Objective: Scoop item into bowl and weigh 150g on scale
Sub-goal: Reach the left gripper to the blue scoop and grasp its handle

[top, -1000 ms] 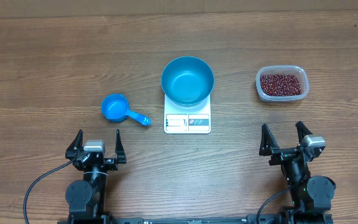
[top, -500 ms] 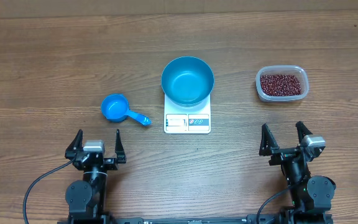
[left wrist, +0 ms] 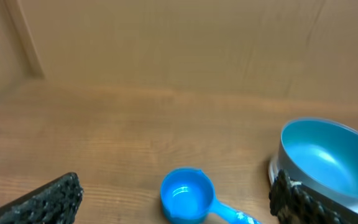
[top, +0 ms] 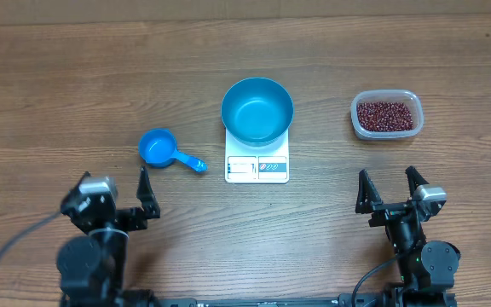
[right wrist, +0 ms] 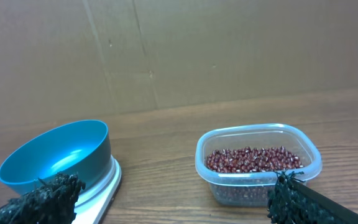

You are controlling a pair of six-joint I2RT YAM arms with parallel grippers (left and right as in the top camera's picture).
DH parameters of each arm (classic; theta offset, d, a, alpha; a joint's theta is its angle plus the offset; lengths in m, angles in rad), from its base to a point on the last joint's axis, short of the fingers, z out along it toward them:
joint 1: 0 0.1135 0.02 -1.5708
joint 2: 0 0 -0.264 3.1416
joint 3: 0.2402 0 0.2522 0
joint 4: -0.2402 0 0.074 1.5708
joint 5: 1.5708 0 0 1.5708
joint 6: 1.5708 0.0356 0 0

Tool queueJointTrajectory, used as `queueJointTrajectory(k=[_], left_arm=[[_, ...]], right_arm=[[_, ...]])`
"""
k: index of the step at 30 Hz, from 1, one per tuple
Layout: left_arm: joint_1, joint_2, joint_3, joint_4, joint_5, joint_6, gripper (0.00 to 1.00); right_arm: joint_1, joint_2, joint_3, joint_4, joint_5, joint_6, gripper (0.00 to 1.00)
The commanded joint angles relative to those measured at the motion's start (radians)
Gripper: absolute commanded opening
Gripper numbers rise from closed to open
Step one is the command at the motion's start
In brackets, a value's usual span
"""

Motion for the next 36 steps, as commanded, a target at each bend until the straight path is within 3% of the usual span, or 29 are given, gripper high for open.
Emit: queueJointTrajectory(k=[1, 5, 10, 12, 15, 17, 19, 20, 25, 28, 32, 36], left_arm=[[0.006, 0.169, 0.174, -0.082, 0.026, -0.031, 1.0], [0.006, 0.341, 0.323, -0.129, 0.187, -0.032, 1.0], [0.006, 0.441, 0.35, -0.187, 0.528, -0.031, 1.0], [0.006, 0.467, 0.35, -0.244, 0.562, 0.02, 0.99], [0.007, 0.51, 0.349, -0.32, 0.472, 0.007, 0.99], [0.009, 0.544, 0.349, -0.344, 0.268, -0.208, 1.0], [0.016, 0.587, 0.349, -0.376, 0.033, -0.5, 1.0], [0.017, 0.609, 0.349, -0.38, -0.019, -0.566, 0.99], [0.012, 0.724, 0.349, -0.286, 0.053, -0.604, 1.0], [0.012, 0.801, 0.348, -0.256, -0.009, -0.634, 1.0], [0.014, 0.948, 0.348, -0.223, -0.088, -0.8, 0.9], [0.014, 1.086, 0.348, -0.129, -0.036, -0.825, 0.88]], right_arm=[[0.005, -0.002, -0.01, 0.003, 0.01, -0.007, 1.0], [0.005, -0.002, -0.01, 0.003, 0.01, -0.007, 1.0], [0.005, -0.002, -0.01, 0.003, 0.01, -0.007, 1.0], [0.005, -0.002, -0.01, 0.003, 0.01, -0.007, 1.0], [0.005, -0.002, -0.01, 0.003, 0.01, -0.007, 1.0], [0.005, -0.002, -0.01, 0.003, 0.01, -0.007, 1.0], [0.005, -0.002, -0.01, 0.003, 0.01, -0.007, 1.0], [0.005, -0.002, -0.01, 0.003, 0.01, -0.007, 1.0], [0.005, -0.002, -0.01, 0.003, 0.01, -0.007, 1.0], [0.005, -0.002, -0.01, 0.003, 0.01, -0.007, 1.0], [0.005, -0.002, -0.01, 0.003, 0.01, -0.007, 1.0], [0.005, -0.002, -0.01, 0.003, 0.01, -0.007, 1.0]])
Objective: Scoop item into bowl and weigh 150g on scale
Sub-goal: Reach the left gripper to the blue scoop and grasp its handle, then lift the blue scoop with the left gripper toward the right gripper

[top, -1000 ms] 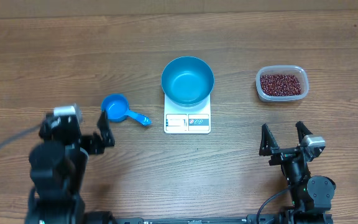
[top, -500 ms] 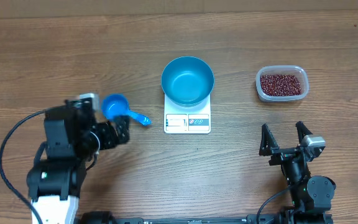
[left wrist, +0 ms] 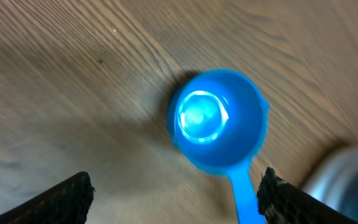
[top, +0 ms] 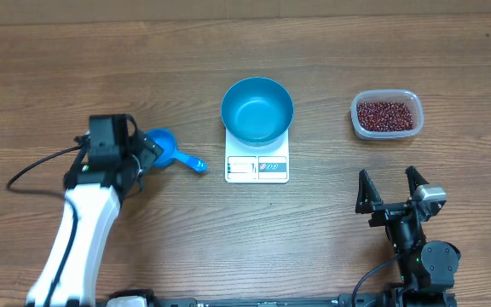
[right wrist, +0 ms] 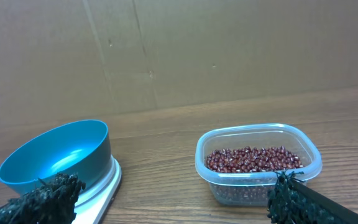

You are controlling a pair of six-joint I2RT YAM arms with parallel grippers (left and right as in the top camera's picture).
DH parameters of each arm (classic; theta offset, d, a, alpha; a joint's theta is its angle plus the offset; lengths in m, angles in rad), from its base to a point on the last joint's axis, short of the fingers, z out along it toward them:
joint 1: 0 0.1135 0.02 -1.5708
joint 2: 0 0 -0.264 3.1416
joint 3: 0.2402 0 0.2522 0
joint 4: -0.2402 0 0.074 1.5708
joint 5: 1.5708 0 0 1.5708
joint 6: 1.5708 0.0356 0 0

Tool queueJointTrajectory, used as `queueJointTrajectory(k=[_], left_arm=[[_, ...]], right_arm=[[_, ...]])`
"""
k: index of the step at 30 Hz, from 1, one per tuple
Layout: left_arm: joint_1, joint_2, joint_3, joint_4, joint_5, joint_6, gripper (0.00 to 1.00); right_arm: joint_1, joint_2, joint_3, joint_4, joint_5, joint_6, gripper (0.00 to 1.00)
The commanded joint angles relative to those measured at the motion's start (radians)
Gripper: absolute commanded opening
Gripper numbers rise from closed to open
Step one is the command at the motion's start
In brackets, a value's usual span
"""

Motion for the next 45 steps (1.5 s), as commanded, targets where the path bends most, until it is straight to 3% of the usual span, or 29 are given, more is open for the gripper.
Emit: queueJointTrajectory(k=[1, 5, 11, 14, 16, 17, 20, 26, 31, 33, 35, 38, 42, 43, 45], left_arm=[[0.001, 0.107, 0.015, 0.058, -0.004, -0.085, 0.88], [-0.001, 0.204, 0.015, 0.152, 0.049, -0.085, 0.87], [-0.002, 0.325, 0.015, 0.207, 0.088, -0.121, 0.75], [-0.001, 0.369, 0.015, 0.209, 0.09, -0.138, 0.39], [-0.001, 0.372, 0.015, 0.202, 0.102, -0.132, 0.09], [-0.001, 0.363, 0.018, 0.195, 0.113, -0.109, 0.04], [0.006, 0.312, 0.057, 0.136, 0.111, -0.048, 0.04], [0.009, 0.148, 0.221, -0.098, 0.043, -0.048, 0.04], [0.003, 0.041, 0.266, -0.201, 0.128, -0.272, 0.04], [0.003, 0.019, 0.266, -0.197, 0.185, -0.354, 0.04], [0.003, 0.012, 0.266, -0.187, 0.241, -0.426, 0.04], [-0.001, 0.013, 0.266, -0.168, 0.31, -0.48, 0.04], [-0.042, 0.013, 0.266, -0.141, 0.314, -0.496, 0.04], [-0.06, 0.013, 0.266, -0.132, 0.312, -0.496, 0.04], [-0.097, 0.013, 0.266, -0.1, 0.311, -0.492, 0.04]], right_arm=[[0.005, -0.002, -0.01, 0.003, 0.01, -0.006, 1.0], [0.005, -0.002, -0.01, 0.003, 0.01, -0.006, 1.0], [0.005, -0.002, -0.01, 0.003, 0.01, -0.006, 1.0], [0.005, -0.002, -0.01, 0.003, 0.01, -0.006, 1.0], [0.005, -0.002, -0.01, 0.003, 0.01, -0.006, 1.0], [0.005, -0.002, -0.01, 0.003, 0.01, -0.006, 1.0], [0.005, -0.002, -0.01, 0.003, 0.01, -0.006, 1.0], [0.005, -0.002, -0.01, 0.003, 0.01, -0.006, 1.0], [0.005, -0.002, -0.01, 0.013, 0.013, -0.007, 1.0], [0.005, -0.002, -0.01, 0.1, 0.025, -0.002, 1.0], [0.005, -0.002, -0.01, 0.185, -0.052, 0.084, 1.0], [0.006, -0.002, -0.01, 0.24, -0.15, 0.388, 1.0], [0.006, -0.002, -0.01, 0.227, -0.398, 1.143, 1.0], [0.005, -0.002, -0.01, 0.208, -0.457, 1.235, 1.0], [0.005, -0.002, -0.01, 0.193, -0.459, 1.269, 1.0]])
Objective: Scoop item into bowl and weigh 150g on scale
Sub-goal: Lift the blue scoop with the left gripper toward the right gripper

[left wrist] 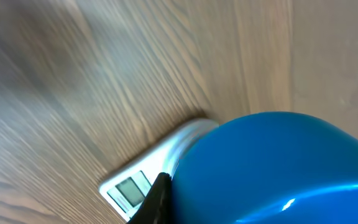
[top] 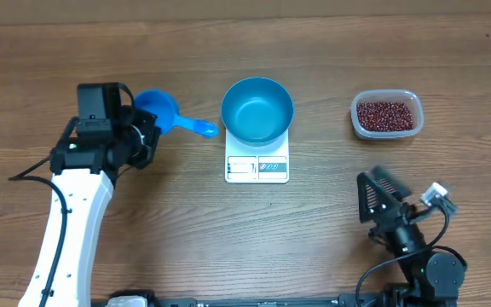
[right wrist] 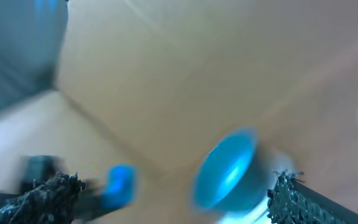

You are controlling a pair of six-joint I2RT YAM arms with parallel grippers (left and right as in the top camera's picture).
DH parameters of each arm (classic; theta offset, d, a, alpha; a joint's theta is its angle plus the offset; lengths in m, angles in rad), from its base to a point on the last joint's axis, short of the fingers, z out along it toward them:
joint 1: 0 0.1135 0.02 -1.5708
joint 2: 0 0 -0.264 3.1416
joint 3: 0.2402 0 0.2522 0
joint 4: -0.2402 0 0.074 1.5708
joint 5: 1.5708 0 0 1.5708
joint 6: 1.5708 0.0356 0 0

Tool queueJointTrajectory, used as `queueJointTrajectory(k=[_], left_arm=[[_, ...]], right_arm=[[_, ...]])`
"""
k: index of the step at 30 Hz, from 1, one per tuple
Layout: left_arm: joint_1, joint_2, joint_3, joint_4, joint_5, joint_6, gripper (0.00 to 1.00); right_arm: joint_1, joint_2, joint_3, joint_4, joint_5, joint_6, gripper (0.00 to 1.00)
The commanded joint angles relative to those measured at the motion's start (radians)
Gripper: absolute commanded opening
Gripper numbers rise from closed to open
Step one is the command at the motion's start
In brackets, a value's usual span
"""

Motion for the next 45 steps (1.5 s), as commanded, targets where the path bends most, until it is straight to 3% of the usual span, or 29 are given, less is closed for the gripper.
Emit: queueJointTrajectory(k=[1, 2, 6, 15, 26, 34, 45], left_arm=[[-0.071, 0.001, 0.006, 0.047, 0.023, -0.035, 0.04], [-0.094, 0.001, 0.006, 0.069, 0.01, -0.035, 0.04], [-0.193, 0.001, 0.006, 0.15, -0.037, -0.023, 0.04], [-0.328, 0.001, 0.006, 0.241, -0.033, 0.089, 0.04], [-0.486, 0.049, 0.006, 0.298, -0.049, 0.051, 0.04], [-0.496, 0.107, 0.006, 0.299, 0.032, 0.034, 0.04], [-0.561, 0.163, 0.006, 0.302, 0.098, 0.025, 0.04]], right_arm=[[0.005, -0.005, -0.01, 0.001, -0.137, 0.385, 1.0], [0.005, -0.005, -0.01, 0.003, -0.113, 0.372, 1.0], [0.005, -0.004, -0.01, 0.003, -0.073, 0.041, 0.94], [0.006, 0.09, 0.026, -0.023, -0.238, -0.048, 0.79], [0.105, 0.19, 0.056, 0.063, -0.281, -0.08, 0.79], [0.247, 0.19, 0.056, 0.08, -0.109, -0.206, 0.8], [0.413, 0.193, 0.056, 0.082, 0.13, -0.238, 0.69]])
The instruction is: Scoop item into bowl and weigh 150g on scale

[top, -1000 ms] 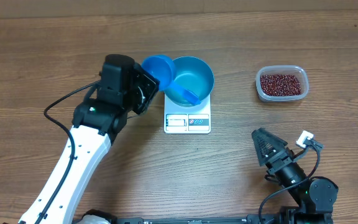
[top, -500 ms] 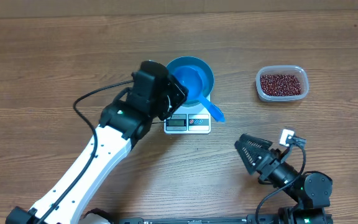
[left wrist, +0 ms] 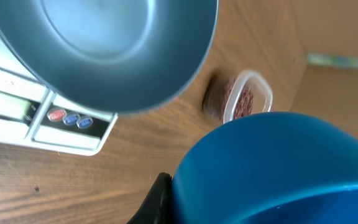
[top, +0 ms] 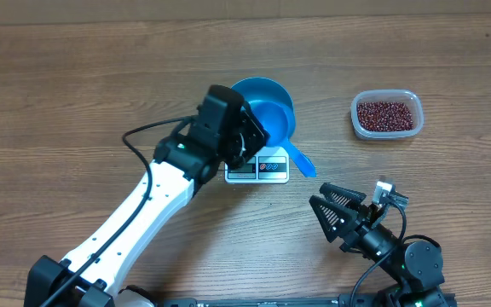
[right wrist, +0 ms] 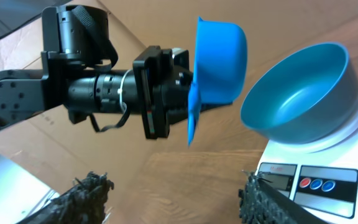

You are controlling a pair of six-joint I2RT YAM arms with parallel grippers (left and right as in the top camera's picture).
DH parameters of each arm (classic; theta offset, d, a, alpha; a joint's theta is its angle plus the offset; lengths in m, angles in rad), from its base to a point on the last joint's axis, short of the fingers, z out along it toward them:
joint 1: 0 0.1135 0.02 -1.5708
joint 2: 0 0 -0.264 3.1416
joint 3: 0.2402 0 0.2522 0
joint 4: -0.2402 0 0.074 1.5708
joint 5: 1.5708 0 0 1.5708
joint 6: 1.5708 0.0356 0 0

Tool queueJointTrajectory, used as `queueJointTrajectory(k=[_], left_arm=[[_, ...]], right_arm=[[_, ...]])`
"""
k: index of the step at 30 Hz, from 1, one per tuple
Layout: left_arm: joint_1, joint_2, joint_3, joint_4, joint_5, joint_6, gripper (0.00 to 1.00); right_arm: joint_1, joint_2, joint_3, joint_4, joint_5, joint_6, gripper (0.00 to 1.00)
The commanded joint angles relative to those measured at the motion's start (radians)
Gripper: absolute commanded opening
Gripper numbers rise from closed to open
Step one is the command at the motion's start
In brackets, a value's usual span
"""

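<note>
The blue scoop (top: 301, 162) hangs above the table, tipped on its side, with my left gripper (top: 244, 136) shut on it just in front of the blue bowl (top: 258, 98). The bowl sits empty on the white scale (top: 257, 168). In the left wrist view the scoop's cup (left wrist: 278, 168) fills the lower right, against one finger (left wrist: 160, 199). Red beans fill a clear tub (top: 386, 115) at the far right. My right gripper (top: 339, 217) stands open near the front edge, turned toward the scale, nothing between its fingers (right wrist: 82, 199). It sees the scoop (right wrist: 219, 62) and bowl (right wrist: 303, 93).
The left arm (top: 143, 213) stretches diagonally from the front left to the scale. A black cable (top: 147, 136) loops beside it. A cardboard wall stands behind the table. Bare wood lies between the scale and the tub of beans.
My left gripper has gone with the scoop from the left of the bowl to the scale's front right. The right gripper has shifted left and turned toward the scale.
Both grippers stood open at the front edge, with the scoop lying left of the scale. Then my left gripper was open over the scoop. Then it held the scoop raised left of the bowl, while the right arm tilted. Now the scoop is by the scale.
</note>
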Motion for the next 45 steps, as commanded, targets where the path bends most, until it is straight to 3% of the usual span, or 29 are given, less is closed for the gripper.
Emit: queueJointTrajectory(k=[1, 13, 18, 29, 45], left_arm=[[-0.034, 0.015, 0.006, 0.006, 0.029, -0.016, 0.04], [-0.109, 0.015, 0.006, -0.005, -0.012, -0.011, 0.04], [-0.134, 0.015, 0.006, -0.005, -0.046, -0.011, 0.04], [-0.136, 0.015, 0.006, -0.039, -0.06, 0.003, 0.04], [-0.163, 0.015, 0.005, -0.05, -0.087, 0.003, 0.04]], right_arm=[[0.031, 0.007, 0.037, 0.006, 0.116, -0.025, 0.67], [0.044, 0.04, 0.037, 0.013, 0.148, -0.008, 0.41], [0.047, 0.04, 0.037, 0.015, 0.122, 0.018, 0.38], [0.047, 0.04, 0.037, 0.015, 0.106, 0.037, 0.16], [0.047, 0.04, 0.037, 0.019, 0.062, 0.04, 0.09]])
